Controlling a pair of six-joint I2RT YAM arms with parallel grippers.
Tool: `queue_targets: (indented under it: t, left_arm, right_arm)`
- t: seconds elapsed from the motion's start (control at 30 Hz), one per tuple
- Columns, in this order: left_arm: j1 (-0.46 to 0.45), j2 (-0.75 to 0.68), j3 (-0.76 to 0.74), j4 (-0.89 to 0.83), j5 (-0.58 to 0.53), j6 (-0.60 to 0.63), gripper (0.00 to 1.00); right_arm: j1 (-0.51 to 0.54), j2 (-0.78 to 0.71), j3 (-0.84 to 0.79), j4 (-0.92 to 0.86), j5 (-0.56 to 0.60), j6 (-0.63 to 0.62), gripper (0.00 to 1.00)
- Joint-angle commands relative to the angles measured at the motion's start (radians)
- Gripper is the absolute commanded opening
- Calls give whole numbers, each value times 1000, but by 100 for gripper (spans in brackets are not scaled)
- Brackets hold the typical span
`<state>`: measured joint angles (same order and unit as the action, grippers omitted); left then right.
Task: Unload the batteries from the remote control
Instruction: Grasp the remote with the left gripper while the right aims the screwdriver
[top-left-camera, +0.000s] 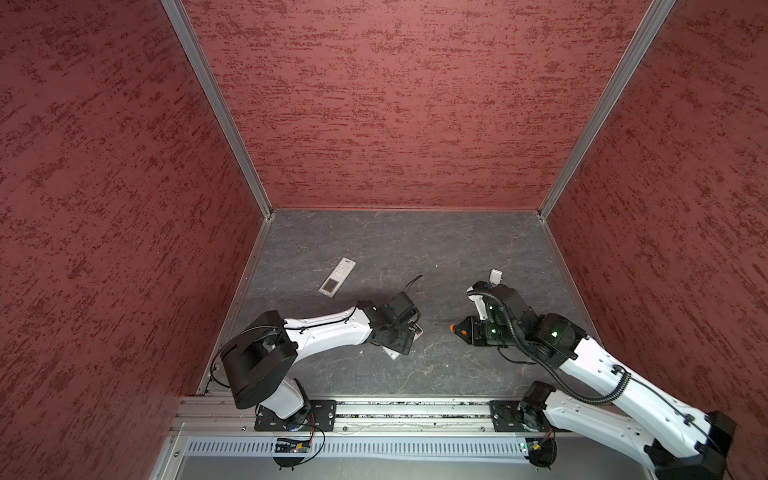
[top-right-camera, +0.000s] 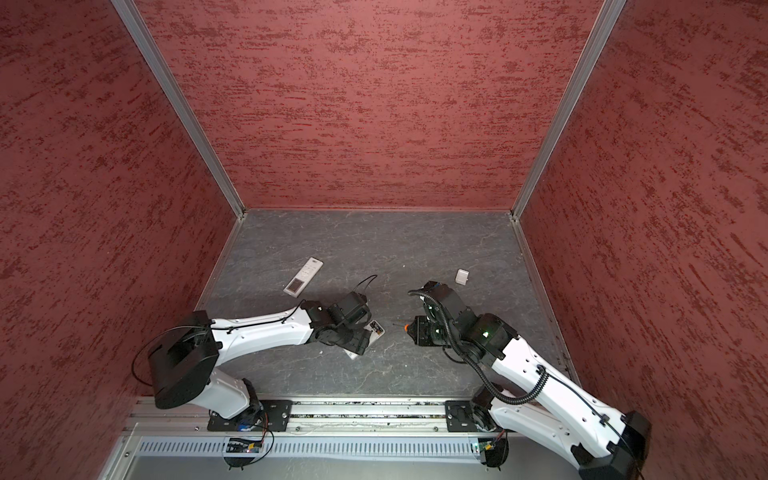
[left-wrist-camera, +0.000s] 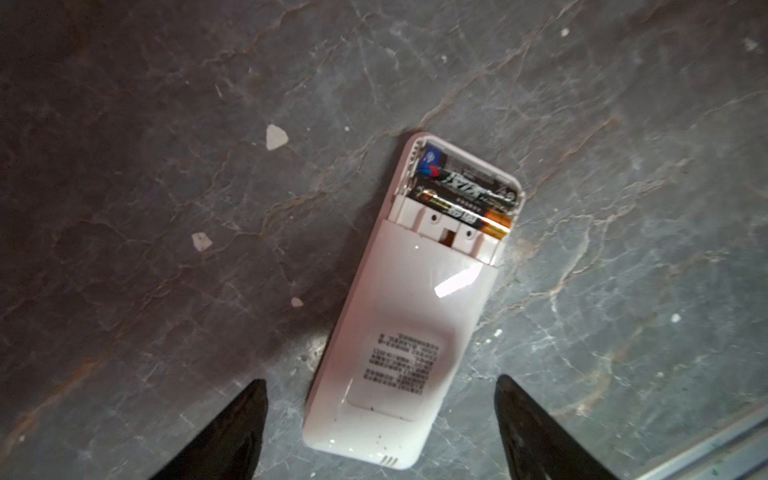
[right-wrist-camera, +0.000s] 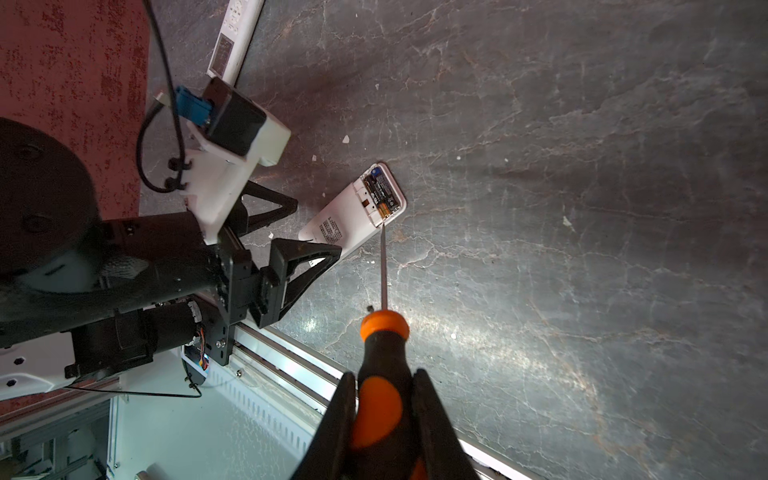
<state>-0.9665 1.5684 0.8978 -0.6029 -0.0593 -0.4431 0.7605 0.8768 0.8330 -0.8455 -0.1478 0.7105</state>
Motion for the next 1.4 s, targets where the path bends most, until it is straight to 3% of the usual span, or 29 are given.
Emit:
queue_targets:
  t: [0.0,0.23,0.4,0.5,0.63,0.9,1.37]
  left_arm:
    - [-24,39,21,-29,-68,46,85]
    - [-63,114,45,-18,-94,72,80]
    - [-82,130,34,0,-85,84,65]
    - [-88,127,22,18,-80,85,49]
    - [-93,118,2,48,-70,94,36]
    - [-110,99,-43,117,-45,134,28]
    - [-110,101,-75,155,-29,136,27]
  right_arm:
    - [3,-19,29,2,25,29,0]
    - [4,-25,5,32,21,48,0]
    - [4,-16,-6,46,25,57,0]
    - [3,-3,-10,45,43,71,0]
    - [3,16,-18,57,47,92,0]
    - [3,114,-39,124,8,91,0]
    - [4,234,-75,271,-25,161,0]
